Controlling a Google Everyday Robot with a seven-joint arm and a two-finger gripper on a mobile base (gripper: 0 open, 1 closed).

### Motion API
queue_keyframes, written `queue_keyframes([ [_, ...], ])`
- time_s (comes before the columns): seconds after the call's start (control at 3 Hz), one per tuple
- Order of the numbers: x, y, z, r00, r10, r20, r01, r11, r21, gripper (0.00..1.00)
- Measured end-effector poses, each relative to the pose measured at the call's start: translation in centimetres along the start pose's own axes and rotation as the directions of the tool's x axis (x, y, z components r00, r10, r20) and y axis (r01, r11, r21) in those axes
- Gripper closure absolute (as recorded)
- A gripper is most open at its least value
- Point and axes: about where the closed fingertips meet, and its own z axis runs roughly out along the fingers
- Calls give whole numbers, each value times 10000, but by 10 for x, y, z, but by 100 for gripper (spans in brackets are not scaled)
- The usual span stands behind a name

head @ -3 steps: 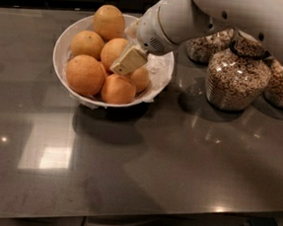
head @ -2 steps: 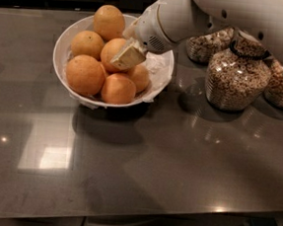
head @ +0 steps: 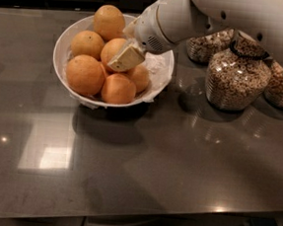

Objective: Pick orange from white bowl

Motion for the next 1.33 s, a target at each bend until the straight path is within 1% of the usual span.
queue_keyframes([
  [0.67, 1, 1, 7, 9999, 75, 79, -74, 9999, -138, 36],
  [1.33, 8, -1, 26, 9994, 324, 96, -319, 9983, -485, 35],
])
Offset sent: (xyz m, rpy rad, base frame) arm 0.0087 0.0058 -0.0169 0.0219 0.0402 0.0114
